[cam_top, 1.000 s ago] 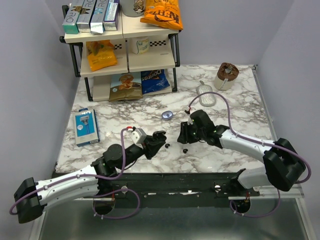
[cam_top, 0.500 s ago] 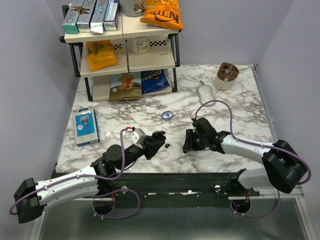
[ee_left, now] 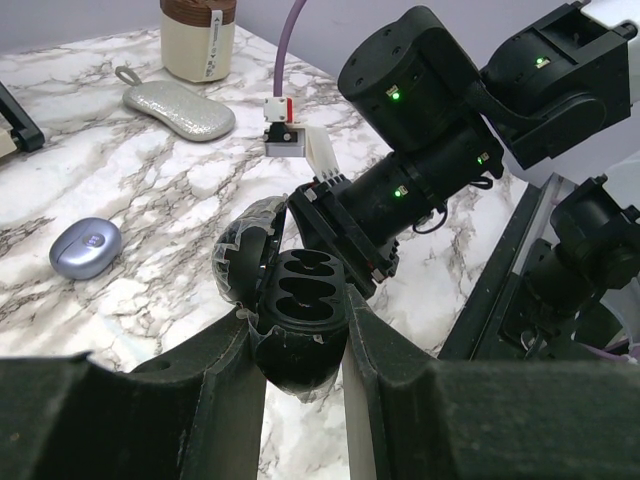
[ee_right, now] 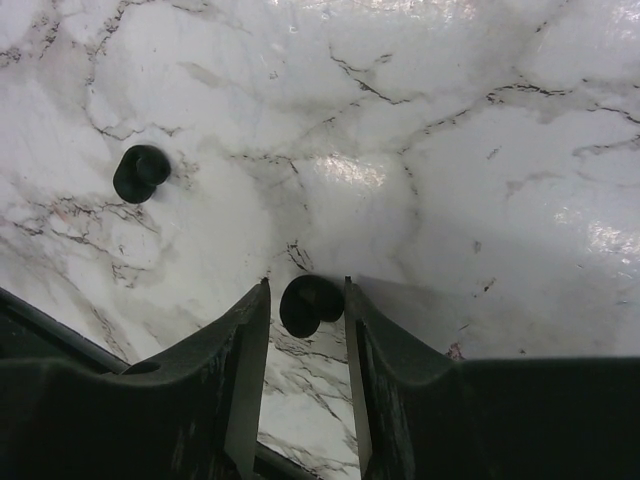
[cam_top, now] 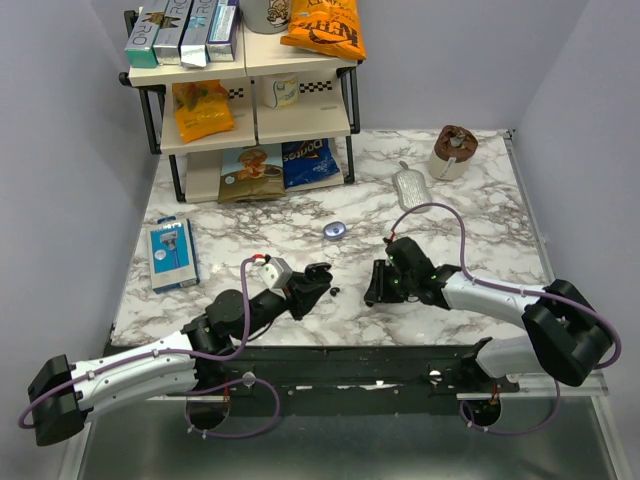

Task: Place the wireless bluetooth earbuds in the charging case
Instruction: Pick up the earbud from the center of the board.

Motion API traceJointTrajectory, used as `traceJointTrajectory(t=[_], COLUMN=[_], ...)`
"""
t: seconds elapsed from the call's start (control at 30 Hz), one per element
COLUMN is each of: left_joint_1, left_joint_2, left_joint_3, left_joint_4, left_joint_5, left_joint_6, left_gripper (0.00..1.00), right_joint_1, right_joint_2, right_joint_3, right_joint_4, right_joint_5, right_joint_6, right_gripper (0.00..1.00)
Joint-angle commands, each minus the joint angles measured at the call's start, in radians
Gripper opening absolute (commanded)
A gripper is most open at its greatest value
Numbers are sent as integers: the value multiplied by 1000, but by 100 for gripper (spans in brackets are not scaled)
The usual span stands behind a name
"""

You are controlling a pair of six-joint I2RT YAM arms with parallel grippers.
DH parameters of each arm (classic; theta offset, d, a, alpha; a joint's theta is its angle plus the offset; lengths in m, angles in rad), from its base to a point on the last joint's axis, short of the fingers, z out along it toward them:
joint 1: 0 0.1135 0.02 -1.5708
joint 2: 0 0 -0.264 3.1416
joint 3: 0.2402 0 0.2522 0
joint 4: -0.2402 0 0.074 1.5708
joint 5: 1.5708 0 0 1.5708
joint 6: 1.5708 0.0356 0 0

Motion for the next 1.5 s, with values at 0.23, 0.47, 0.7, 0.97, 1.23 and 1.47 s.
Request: traceJointTrajectory(t=[0.23,0.47,0.7,0.97,1.23,1.47], left_joint_1=[-10,-15,-19,-24,-27,-27], left_joint_2=[-1,-1,7,1,21,85], left_joint_3=[-19,-20,-19,-17,-33,-13], left_joint_4=[36,40,45,34,83,204], left_joint_5=[-7,-7,-6,-15,-50,-130], left_joint_6=[-19,-19,-19,-17,-9,18], left_gripper=[0,0,0,0,0,0], right_joint_1=[-1,0,0,0,2,6], right_joint_2=[-15,-42,-56,-145,-358,-606], right_joint_3=[-65,-85,-89,-128,-128,-53], right_joint_4=[-20,-25,-14,81,120,67], right_joint_5=[-9,-15,-21,-22,70,224], right_joint_6=[52,94,149,299,275,27], right_gripper=[36,29,18,1,1,1])
